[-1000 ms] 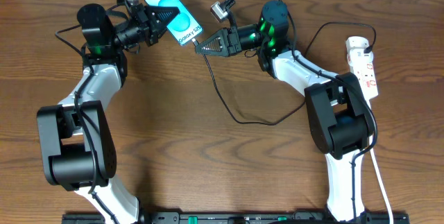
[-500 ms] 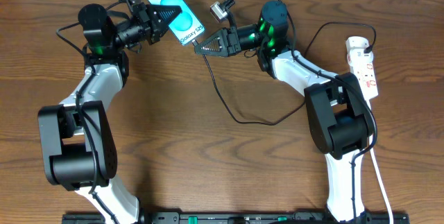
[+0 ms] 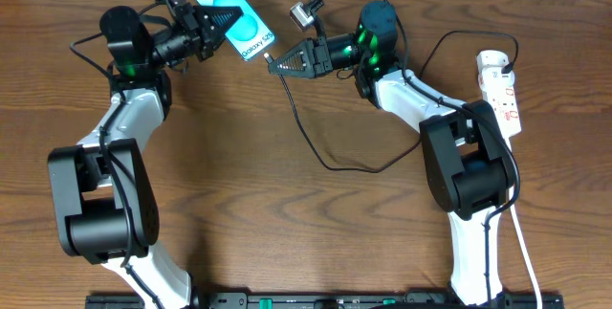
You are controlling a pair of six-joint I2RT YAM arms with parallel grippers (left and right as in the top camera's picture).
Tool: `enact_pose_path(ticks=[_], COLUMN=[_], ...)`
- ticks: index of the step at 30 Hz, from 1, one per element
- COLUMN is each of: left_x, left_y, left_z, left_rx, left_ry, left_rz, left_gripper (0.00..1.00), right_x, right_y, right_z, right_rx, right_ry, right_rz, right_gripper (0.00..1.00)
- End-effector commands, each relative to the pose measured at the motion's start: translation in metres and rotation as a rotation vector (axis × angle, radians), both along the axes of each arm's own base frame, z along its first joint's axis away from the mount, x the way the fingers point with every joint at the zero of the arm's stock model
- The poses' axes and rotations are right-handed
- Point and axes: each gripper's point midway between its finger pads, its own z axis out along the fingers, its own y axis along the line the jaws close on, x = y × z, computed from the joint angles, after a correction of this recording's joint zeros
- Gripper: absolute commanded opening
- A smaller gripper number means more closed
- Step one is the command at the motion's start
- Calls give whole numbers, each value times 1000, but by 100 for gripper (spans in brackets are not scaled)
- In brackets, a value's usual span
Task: Plug charger to phone and switch on socket
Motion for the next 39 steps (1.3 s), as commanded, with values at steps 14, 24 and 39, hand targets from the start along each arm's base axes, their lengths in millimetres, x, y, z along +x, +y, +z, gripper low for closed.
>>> enact_pose_path(ticks=[14, 24, 39], left_x=[-3, -3, -3], left_y=[-1, -1, -1], left_z=[11, 11, 11], left_rx=[16, 17, 18], left_ry=[-53, -56, -57], left_rz=[-14, -13, -14], left_gripper=[7, 7, 7], right_x=[-3, -3, -4], right_y=[3, 3, 3], right_z=[4, 4, 8], right_rx=[6, -4, -8], right_ry=[-17, 16, 49], right_rz=[15, 15, 17], right_gripper=[1, 1, 1])
